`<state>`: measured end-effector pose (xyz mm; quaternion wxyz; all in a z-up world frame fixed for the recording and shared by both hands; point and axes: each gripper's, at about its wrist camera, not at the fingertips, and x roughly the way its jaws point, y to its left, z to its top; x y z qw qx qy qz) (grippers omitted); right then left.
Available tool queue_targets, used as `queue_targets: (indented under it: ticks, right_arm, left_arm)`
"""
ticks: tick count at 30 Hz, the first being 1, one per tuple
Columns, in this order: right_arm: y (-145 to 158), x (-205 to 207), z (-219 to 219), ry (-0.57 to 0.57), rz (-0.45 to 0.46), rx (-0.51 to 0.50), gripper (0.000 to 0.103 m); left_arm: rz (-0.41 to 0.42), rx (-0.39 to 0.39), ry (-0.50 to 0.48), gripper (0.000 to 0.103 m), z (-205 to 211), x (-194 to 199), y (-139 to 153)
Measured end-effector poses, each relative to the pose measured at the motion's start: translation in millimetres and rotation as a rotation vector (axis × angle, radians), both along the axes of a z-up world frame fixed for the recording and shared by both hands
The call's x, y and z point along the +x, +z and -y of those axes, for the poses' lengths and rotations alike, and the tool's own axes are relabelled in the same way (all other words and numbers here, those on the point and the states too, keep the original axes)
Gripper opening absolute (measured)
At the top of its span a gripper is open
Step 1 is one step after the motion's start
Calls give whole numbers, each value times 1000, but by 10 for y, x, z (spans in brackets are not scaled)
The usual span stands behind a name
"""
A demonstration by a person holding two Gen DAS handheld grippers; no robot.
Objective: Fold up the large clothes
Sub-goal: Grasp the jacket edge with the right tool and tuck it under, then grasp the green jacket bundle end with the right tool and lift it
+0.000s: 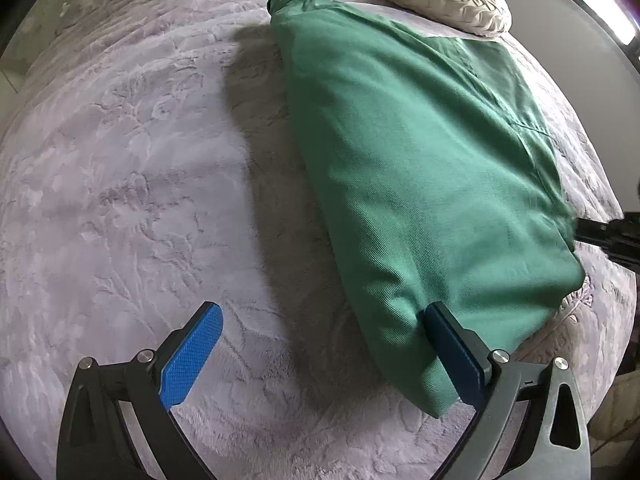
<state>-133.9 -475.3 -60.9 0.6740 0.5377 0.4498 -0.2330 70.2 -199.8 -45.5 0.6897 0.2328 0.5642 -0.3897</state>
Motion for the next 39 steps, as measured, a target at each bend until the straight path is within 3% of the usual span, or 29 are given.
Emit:
queue_targets:
  ticks: [8, 12, 28, 31, 36, 38, 39]
  right_arm:
    - [255, -121, -53, 27, -44, -50, 15]
    - [238, 4, -42, 48, -68, -64, 53]
    - [198, 196, 161, 104, -43, -67, 62]
    - [168, 209, 178, 104, -35, -59, 68]
    - [181, 242, 220, 116, -16, -69, 68]
    - [186, 279, 260, 122, -4, -69, 72]
    - [189, 290, 275, 123, 6, -70, 79]
  left_arm:
    - [-16, 21, 9, 101, 6, 31, 3]
    - [-11, 31, 8, 101, 16, 39, 0]
    - [-15, 62, 17, 101, 79, 19, -17]
    - [-31, 66, 11, 101, 123, 34, -19]
    - [-76, 41, 37, 101, 196, 136, 28]
    - [-72, 25, 51, 102, 236, 207, 73]
    - [-73, 15, 60, 102, 267, 248, 94]
